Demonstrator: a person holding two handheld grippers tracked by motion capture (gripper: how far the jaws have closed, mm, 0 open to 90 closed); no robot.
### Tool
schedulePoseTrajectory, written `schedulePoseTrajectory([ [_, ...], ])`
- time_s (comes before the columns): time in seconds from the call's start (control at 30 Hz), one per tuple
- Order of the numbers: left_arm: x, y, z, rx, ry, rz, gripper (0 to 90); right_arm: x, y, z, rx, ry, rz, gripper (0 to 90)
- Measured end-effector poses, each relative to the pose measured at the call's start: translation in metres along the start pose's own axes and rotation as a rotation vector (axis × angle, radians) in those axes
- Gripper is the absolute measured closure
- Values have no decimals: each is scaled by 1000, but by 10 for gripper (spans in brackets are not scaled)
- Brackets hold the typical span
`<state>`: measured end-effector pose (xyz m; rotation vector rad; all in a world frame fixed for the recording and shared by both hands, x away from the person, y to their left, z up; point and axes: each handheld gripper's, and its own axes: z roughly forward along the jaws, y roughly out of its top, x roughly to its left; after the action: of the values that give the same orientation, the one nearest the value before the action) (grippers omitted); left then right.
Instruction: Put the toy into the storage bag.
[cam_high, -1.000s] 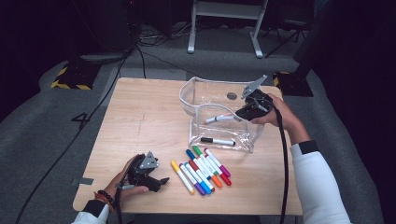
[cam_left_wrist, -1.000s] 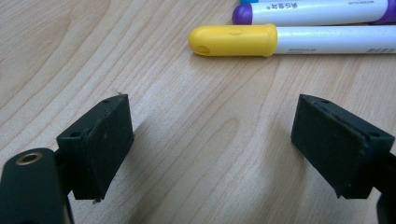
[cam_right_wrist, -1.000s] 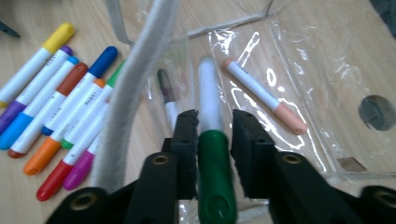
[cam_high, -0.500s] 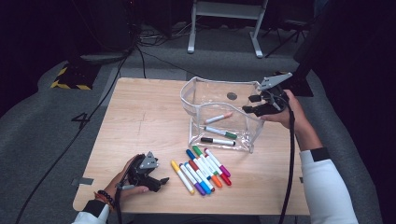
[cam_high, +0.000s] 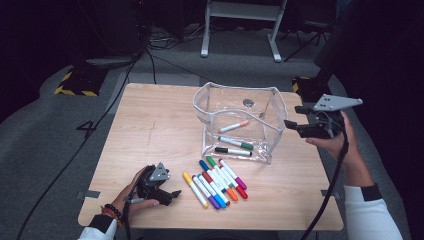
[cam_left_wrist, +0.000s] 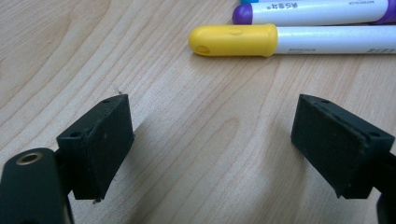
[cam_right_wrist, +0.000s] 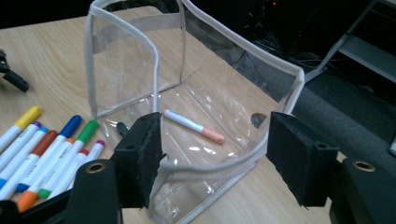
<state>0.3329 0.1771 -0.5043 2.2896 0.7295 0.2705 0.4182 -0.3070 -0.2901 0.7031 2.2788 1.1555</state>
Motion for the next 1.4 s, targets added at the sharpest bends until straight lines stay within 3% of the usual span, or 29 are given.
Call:
schedulePoseTrajectory([
  [0.13,0,0,0,0,2,-1,132,9,-23,-14,-18,-9,14,363],
  [0.23,0,0,0,0,4,-3,133,20,-42,-15,-12,-8,7,363],
  [0.43,-1,0,0,-1,6,-3,133,42,-88,-5,16,12,22,367],
  [0.63,-1,0,0,0,8,-7,133,67,-114,14,44,73,46,375],
  [0.77,-1,0,0,0,9,-8,131,79,-120,28,65,111,42,374],
  [0.9,-2,0,0,-1,11,-11,132,99,-120,64,122,176,6,368],
  [1.03,-2,0,0,0,11,-11,132,114,-115,91,130,237,-10,373],
  [1.23,-2,0,0,-1,11,-12,132,126,-111,119,148,286,-13,385],
  [1.4,-2,0,0,-1,11,-11,132,126,-113,132,168,290,-4,398],
])
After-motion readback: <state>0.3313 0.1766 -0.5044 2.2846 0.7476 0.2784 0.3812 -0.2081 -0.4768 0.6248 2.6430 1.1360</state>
